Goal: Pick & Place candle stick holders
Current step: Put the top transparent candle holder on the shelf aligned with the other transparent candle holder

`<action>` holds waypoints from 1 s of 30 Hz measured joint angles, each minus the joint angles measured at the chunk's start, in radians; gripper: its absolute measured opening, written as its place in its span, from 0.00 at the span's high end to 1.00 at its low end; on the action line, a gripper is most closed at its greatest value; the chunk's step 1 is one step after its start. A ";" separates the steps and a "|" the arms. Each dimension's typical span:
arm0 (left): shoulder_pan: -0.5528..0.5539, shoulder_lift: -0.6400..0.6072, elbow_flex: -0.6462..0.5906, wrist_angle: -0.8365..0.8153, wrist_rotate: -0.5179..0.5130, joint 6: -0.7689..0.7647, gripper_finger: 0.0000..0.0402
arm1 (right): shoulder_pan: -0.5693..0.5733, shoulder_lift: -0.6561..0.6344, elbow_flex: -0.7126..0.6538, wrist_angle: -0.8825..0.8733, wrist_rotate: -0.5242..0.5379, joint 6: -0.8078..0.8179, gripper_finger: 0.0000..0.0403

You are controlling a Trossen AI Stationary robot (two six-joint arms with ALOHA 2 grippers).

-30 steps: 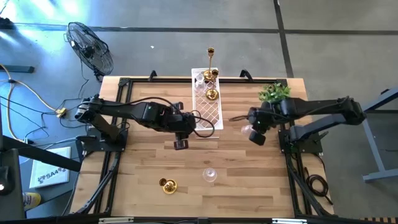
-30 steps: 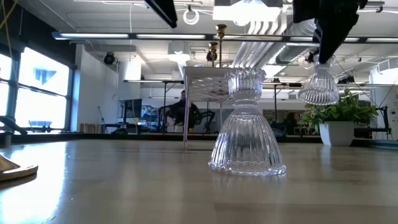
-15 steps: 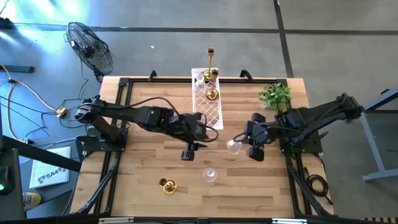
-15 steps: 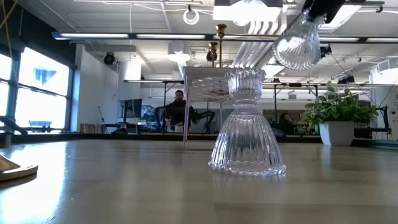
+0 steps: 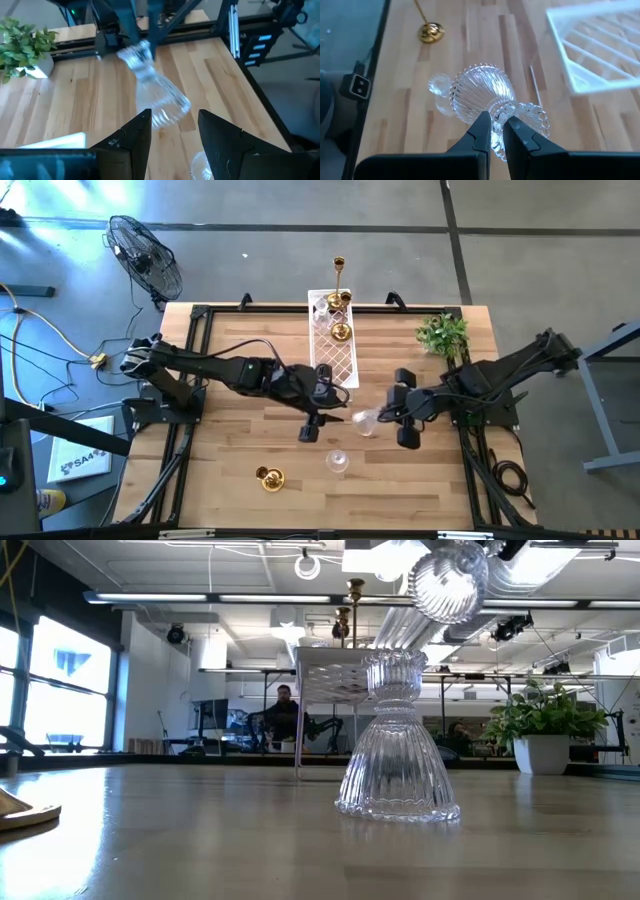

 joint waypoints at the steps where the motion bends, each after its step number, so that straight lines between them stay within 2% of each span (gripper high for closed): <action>1: 0.000 0.000 0.000 0.006 -0.001 -0.007 0.61 | 0.000 0.011 0.000 0.022 -0.004 -0.010 0.95; 7: 0.000 0.031 0.000 0.063 0.004 -0.169 0.61 | -0.002 0.061 0.000 0.111 -0.009 -0.102 0.95; 16: 0.033 0.090 0.001 0.099 0.033 -0.311 0.61 | -0.002 0.063 0.000 0.167 -0.011 -0.175 0.95; 21: 0.055 0.100 0.000 0.150 0.107 -0.327 0.61 | -0.002 0.063 0.000 0.169 0.015 -0.190 0.95; 30: 0.067 0.107 0.000 0.160 0.156 -0.343 0.61 | -0.003 0.063 0.000 0.176 0.018 -0.209 0.95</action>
